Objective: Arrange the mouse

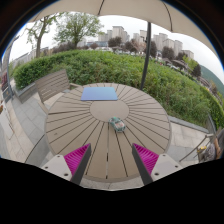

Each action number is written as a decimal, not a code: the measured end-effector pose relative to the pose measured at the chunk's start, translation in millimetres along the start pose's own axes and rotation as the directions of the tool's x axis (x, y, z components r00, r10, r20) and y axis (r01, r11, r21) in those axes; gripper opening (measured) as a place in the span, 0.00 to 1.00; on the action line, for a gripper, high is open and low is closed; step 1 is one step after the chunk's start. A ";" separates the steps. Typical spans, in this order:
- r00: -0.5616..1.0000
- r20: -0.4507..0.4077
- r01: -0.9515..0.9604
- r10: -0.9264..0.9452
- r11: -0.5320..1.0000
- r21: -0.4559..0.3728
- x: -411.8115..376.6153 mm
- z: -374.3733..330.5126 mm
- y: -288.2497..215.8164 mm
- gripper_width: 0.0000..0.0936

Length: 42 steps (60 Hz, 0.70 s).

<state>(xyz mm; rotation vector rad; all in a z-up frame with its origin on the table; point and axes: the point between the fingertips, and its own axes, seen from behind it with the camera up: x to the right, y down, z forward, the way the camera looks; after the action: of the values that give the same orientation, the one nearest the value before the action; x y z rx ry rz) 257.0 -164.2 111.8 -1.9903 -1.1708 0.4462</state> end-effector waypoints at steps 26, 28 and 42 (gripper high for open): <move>0.999 -0.023 -0.031 0.032 0.998 0.062 32.9 109.9 -0.3 0.91; 0.999 -0.033 -0.021 0.023 0.998 0.063 35.5 122.0 -0.5 0.91; 0.999 -0.015 -0.034 0.035 0.997 0.068 40.2 194.7 -8.2 0.91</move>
<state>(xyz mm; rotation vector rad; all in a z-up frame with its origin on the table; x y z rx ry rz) 150.9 -41.9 -3.8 -1.9546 -1.0986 0.4797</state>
